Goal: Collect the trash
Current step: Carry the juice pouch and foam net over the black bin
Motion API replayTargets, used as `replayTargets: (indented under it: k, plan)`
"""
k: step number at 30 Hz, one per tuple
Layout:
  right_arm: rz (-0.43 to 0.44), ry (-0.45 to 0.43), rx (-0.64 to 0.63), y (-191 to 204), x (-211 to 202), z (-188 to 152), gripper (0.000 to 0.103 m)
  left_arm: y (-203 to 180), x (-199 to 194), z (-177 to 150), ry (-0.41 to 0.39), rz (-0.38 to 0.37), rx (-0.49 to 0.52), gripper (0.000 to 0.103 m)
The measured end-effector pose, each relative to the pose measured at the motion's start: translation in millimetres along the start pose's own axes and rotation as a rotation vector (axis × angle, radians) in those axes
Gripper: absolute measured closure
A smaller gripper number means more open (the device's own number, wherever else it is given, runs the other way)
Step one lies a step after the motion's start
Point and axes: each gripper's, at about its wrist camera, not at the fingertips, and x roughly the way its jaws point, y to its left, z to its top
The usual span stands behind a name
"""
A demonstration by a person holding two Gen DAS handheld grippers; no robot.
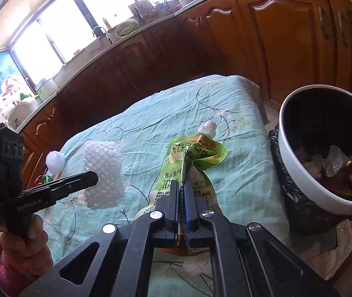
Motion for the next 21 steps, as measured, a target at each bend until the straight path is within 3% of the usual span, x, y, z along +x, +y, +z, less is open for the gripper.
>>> replayTargets:
  k: [9,21]
  plan:
    - [-0.041,-0.107,0.070,-21.2,-46.9,-14.6,0.100,-61.9,6.1,1.8,0.004,-0.030,0.132,0.083]
    - [-0.102,-0.215,0.149,-63.7,-95.8,-16.9,0.100,-115.5,21.0,8.3,0.008,-0.063,0.232,0.083]
